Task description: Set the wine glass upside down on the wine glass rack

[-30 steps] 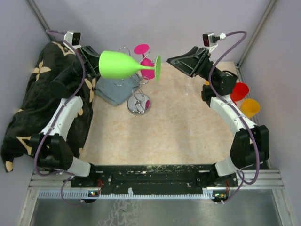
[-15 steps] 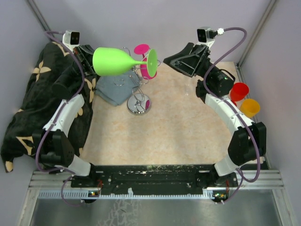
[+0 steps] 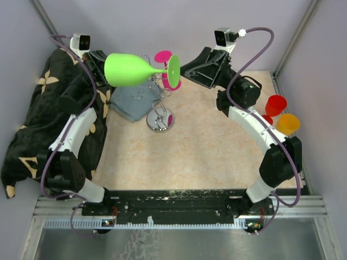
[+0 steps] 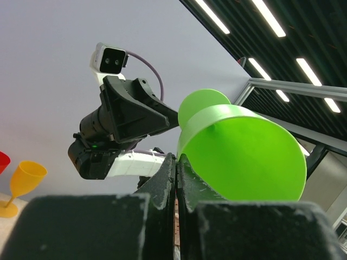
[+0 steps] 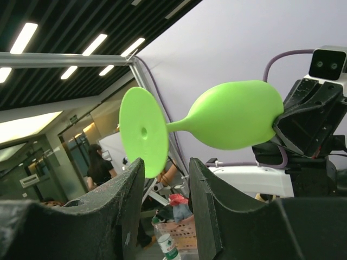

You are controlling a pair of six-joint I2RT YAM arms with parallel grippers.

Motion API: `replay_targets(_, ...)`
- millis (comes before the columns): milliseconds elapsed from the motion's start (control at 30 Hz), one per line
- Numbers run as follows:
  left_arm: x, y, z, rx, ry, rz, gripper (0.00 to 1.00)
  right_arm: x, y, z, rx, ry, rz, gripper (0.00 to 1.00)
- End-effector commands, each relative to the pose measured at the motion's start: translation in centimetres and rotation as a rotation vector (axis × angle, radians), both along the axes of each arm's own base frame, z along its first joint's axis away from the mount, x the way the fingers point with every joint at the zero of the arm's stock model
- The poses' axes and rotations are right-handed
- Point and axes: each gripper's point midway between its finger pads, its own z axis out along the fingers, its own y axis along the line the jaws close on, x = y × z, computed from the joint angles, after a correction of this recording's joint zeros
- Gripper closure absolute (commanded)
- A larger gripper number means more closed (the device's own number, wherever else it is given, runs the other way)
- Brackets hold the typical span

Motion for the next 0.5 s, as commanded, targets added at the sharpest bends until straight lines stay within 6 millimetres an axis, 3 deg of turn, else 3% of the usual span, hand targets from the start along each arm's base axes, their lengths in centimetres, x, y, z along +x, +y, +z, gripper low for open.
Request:
replay_targets(0, -4.0, 0.7, 2.0, -0.033, -0.182, 0.000, 0.99, -1.3, 0.2, 1.4, 0.032, -0.072, -0.007, 0.60)
replay_targets(467, -3.5, 0.6, 1.3, -0.029, -0.169, 0.009, 0.98, -2.8, 0.8, 2.2, 0.042, -0.084, 0.032, 0.61)
